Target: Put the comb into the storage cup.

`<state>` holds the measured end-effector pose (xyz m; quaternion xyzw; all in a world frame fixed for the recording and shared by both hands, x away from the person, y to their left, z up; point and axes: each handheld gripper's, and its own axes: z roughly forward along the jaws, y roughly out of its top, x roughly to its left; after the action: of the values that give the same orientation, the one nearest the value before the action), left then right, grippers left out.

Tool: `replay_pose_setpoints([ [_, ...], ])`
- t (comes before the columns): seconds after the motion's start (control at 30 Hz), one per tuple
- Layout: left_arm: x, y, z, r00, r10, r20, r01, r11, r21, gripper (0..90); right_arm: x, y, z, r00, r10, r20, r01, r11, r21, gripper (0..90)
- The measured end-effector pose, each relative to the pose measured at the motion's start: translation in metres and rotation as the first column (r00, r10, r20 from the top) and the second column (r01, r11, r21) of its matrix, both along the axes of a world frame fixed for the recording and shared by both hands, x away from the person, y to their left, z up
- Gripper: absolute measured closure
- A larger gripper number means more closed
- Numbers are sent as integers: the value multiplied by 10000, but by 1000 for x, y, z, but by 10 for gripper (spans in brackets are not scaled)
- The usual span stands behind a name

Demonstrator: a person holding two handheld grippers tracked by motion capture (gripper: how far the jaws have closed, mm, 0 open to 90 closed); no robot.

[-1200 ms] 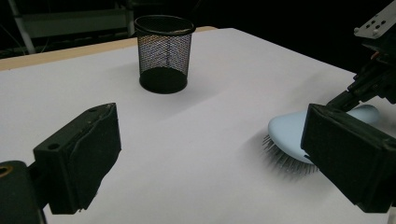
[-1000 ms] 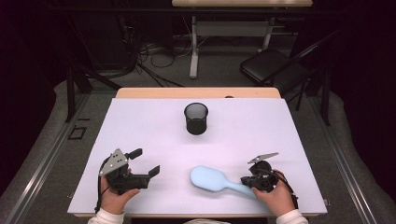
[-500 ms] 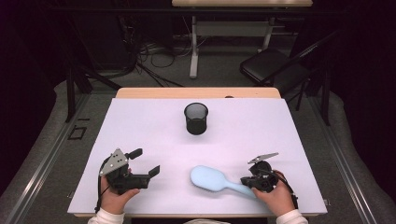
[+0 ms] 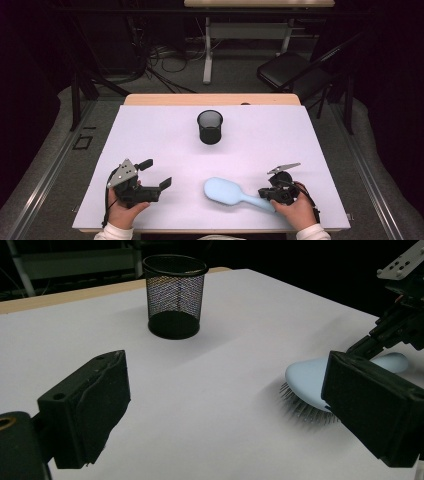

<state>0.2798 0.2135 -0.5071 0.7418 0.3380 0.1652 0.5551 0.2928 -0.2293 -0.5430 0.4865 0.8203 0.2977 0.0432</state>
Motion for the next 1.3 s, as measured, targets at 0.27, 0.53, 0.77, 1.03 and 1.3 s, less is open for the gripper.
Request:
replay_pose_setpoints([
  [0.27,0,0,0,10000,14,-4,-14,10000,11,56,1,-2,0,9999,-108,64,108,9999,131,826],
  [0.53,0,0,-1,10000,-6,4,6,10000,31,63,2,-6,3,9983,-342,462,317,9980,539,707],
  [0.77,0,1,-1,10000,55,4,-55,10000,36,65,2,-8,5,9943,-571,899,499,9955,800,610],
  [1.03,0,1,0,10000,63,32,-63,10000,57,65,2,-11,8,9839,-744,1623,600,9940,919,465],
  [1.3,0,1,0,10000,46,15,-46,10000,77,66,1,-9,8,9735,-471,2238,263,9952,948,388],
])
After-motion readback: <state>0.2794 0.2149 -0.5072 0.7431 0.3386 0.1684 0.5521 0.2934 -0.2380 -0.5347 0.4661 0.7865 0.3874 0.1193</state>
